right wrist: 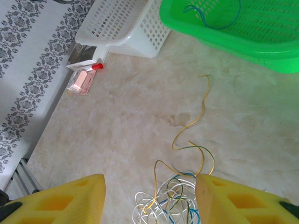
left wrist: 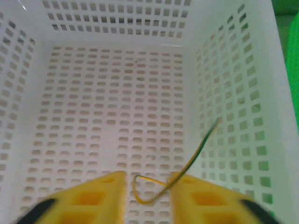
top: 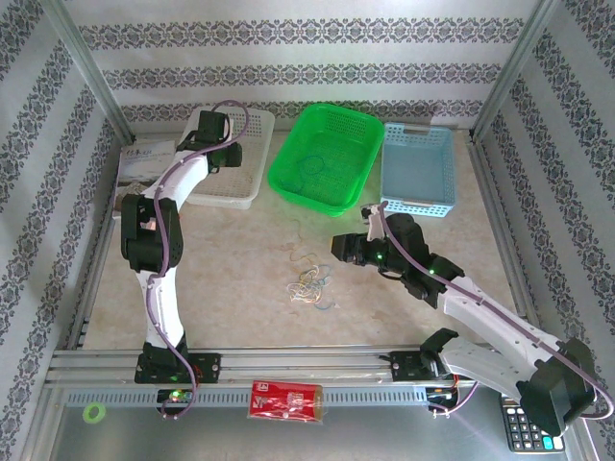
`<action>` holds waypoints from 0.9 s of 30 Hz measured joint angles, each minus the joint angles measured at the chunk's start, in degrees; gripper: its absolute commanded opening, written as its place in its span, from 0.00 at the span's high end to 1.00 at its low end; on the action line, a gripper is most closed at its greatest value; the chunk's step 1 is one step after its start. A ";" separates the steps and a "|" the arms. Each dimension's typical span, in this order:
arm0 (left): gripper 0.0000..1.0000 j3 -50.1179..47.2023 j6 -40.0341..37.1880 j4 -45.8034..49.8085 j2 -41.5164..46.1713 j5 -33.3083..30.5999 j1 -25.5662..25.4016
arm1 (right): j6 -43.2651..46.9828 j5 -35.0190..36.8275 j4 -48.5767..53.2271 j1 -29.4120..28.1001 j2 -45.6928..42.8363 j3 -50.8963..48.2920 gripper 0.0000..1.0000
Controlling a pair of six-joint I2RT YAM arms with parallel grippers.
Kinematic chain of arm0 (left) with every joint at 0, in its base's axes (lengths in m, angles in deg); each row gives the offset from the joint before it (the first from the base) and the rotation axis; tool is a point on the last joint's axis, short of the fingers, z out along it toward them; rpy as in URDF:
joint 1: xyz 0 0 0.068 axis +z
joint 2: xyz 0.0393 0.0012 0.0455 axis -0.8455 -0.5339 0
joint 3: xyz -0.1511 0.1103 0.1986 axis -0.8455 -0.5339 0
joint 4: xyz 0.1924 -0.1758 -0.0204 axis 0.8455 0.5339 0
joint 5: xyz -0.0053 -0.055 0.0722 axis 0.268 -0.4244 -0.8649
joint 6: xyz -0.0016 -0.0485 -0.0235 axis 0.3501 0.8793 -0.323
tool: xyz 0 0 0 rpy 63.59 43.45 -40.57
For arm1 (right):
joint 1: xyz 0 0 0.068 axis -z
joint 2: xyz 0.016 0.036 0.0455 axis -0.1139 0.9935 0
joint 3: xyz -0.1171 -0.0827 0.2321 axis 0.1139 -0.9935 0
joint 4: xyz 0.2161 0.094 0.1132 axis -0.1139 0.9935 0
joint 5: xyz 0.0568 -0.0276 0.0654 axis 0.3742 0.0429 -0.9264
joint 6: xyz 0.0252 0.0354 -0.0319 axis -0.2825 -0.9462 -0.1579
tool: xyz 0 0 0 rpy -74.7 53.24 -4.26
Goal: Untangle the cables
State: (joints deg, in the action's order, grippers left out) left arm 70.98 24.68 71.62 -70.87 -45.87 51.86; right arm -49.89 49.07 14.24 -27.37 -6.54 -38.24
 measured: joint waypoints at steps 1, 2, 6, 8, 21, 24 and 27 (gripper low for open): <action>0.43 0.66 -0.07 0.52 0.00 -0.20 0.04 | 0.00 0.00 0.02 -0.07 0.13 0.00 0.46; 0.39 1.22 -0.24 0.79 0.00 -0.37 0.07 | 0.00 -0.02 0.02 -0.11 0.31 0.00 0.46; 0.23 2.32 -0.33 1.16 0.72 -0.92 0.26 | 0.07 0.00 0.09 -0.74 1.53 0.00 0.45; 0.15 2.32 -0.26 1.44 1.77 -0.74 0.37 | 0.17 0.00 0.09 -0.98 2.38 0.02 0.45; 0.00 -18.75 7.76 -12.46 25.97 11.72 0.37 | 2.14 0.44 0.31 -2.38 11.61 2.40 0.45; 0.00 -27.41 11.45 -17.31 31.58 15.21 0.37 | 3.13 0.92 0.31 -3.04 14.71 3.82 0.45; 0.00 -34.18 15.43 -19.76 35.56 17.33 0.24 | 3.89 1.75 0.28 -3.82 18.47 5.81 0.45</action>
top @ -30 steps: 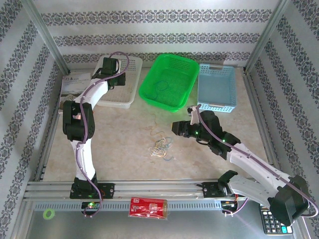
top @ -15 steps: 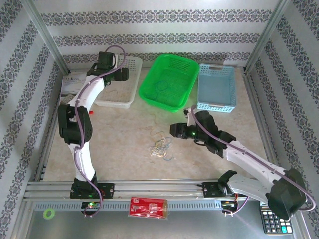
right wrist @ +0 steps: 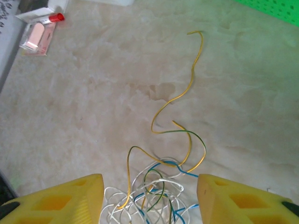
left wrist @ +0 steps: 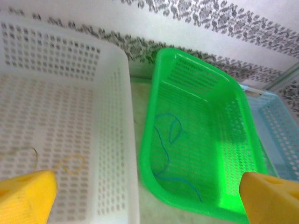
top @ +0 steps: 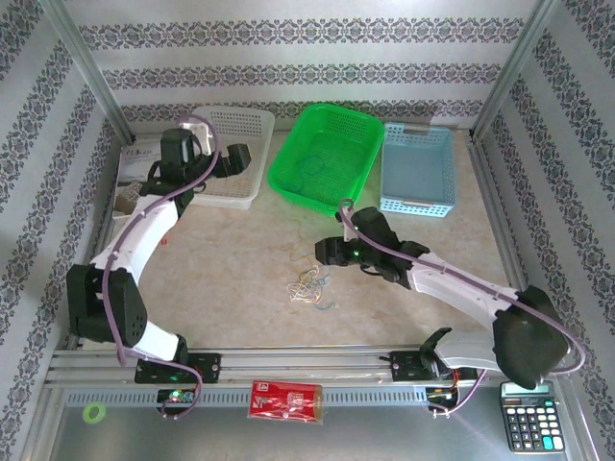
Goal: Untangle the cables
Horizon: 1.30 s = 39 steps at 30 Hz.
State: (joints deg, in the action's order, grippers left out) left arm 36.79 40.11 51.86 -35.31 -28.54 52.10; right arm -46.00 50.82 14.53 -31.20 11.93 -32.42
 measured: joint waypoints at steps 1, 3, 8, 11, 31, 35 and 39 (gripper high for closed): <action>0.00 -2.32 1.42 -0.63 1.38 0.31 -0.15 | 0.37 0.07 0.00 -0.28 1.40 0.76 0.44; 0.00 -6.99 4.28 -1.68 4.28 0.33 -0.72 | 0.76 0.42 0.02 -0.81 3.96 2.34 0.44; 0.00 -17.35 11.08 -3.39 11.26 0.66 -2.45 | 2.38 1.49 0.48 -3.10 11.32 7.65 0.44; 0.00 -22.67 13.62 -4.72 15.37 0.61 -2.67 | 3.87 2.19 1.60 -5.16 15.47 11.52 0.44; 0.00 -28.13 15.63 -5.57 21.62 -2.25 -2.67 | 9.66 5.16 8.59 -9.68 29.03 18.38 0.81; 0.00 -28.13 15.65 -5.60 21.11 -0.90 -2.67 | 10.56 4.15 8.87 -9.68 25.40 14.58 0.92; 0.00 -28.13 15.65 -5.64 20.94 0.02 -2.69 | 11.26 2.51 9.25 -9.64 21.31 11.80 0.99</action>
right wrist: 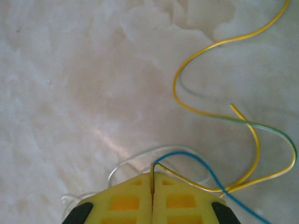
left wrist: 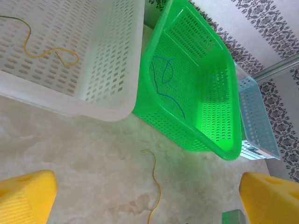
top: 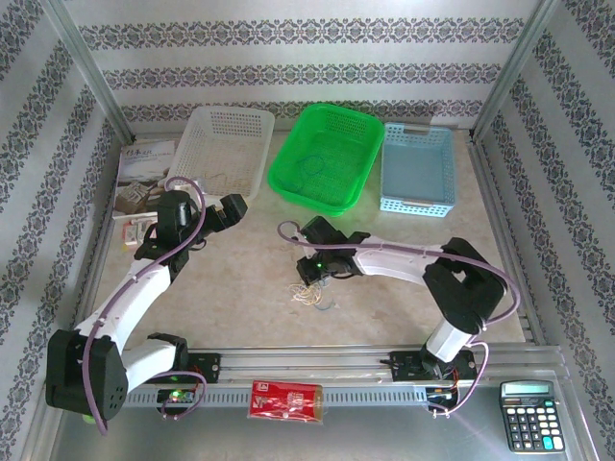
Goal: Untangle the cables
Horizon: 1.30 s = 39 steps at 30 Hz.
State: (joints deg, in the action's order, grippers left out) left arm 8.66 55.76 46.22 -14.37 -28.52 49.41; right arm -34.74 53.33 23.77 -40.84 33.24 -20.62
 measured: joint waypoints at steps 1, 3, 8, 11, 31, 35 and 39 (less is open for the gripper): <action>0.00 0.00 0.02 -0.09 -0.02 0.17 -0.04 | 0.15 -0.61 -0.13 0.02 -1.22 -0.63 1.00; 0.00 0.00 0.00 -0.33 -0.02 0.46 -0.39 | 0.13 -1.99 -0.66 0.66 -3.37 -1.57 1.00; 0.00 0.00 0.02 -0.59 -0.35 0.92 -2.01 | -0.61 -6.64 -4.42 4.15 -7.85 -3.32 1.00; 0.00 0.00 0.04 -0.74 -1.36 1.01 -3.56 | -2.05 -9.40 -7.13 6.47 -9.64 -4.24 1.00; 0.00 -2.34 7.56 -10.73 -8.44 6.01 -11.26 | -13.66 -20.87 -23.34 13.40 -20.87 -9.33 1.00; 0.00 -2.45 9.03 -13.18 -9.03 7.13 -12.11 | -15.50 -22.08 -25.42 14.78 -22.43 -9.33 1.00; 0.01 -2.45 9.84 -14.03 -9.55 7.28 -13.03 | -17.29 -22.71 -27.54 15.78 -23.21 -9.75 1.00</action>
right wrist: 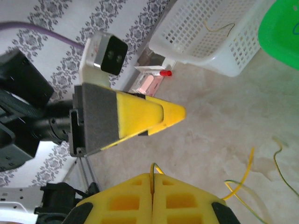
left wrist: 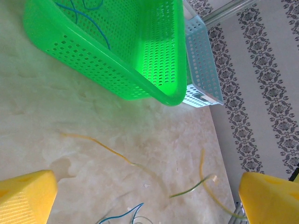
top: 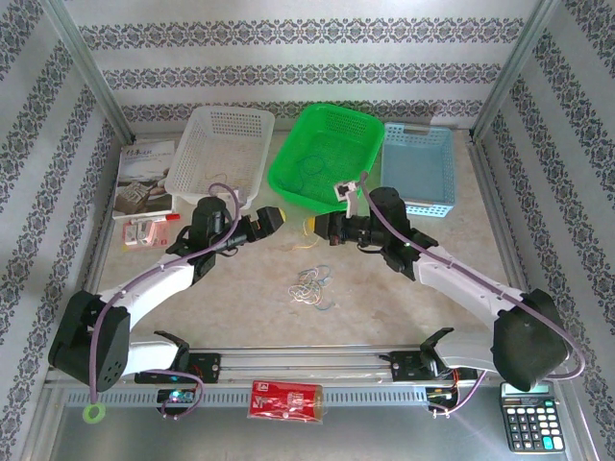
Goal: Untangle the cables
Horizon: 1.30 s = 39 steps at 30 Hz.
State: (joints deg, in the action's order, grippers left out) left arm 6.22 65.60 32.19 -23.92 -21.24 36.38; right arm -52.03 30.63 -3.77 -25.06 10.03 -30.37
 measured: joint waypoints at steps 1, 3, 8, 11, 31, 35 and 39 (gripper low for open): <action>0.01 0.00 0.20 -0.07 -0.07 0.04 -0.20 | -0.42 -0.15 -0.28 0.24 -0.02 -0.09 1.00; 0.01 0.00 0.50 -0.17 -0.17 0.00 -0.70 | -1.18 -0.52 -0.96 0.66 -0.02 -0.59 1.00; 0.07 0.00 1.14 -0.87 -0.66 0.07 -1.49 | -2.38 -0.94 -2.34 0.74 0.00 -2.67 1.00; 0.12 0.00 2.01 -1.44 -1.20 0.33 -1.55 | -2.49 -1.31 -2.69 1.05 0.07 -3.28 1.00; 0.23 -2.56 -0.66 -8.87 2.23 9.97 -4.68 | -2.82 -1.49 -3.54 2.78 3.45 -4.20 1.00; 0.22 -0.33 -4.50 -4.87 2.49 12.22 -6.95 | -2.82 -1.49 -3.56 2.99 4.50 -4.20 1.00; 0.23 0.74 -7.87 -1.11 2.45 13.27 -9.18 | -2.82 -1.51 -3.56 2.99 4.90 -4.20 1.00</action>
State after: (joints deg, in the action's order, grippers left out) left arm 6.96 57.73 31.07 -21.48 -7.97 27.20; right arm -54.85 29.12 -7.33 -22.06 14.92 -34.56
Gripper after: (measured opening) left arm 0.776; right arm 0.050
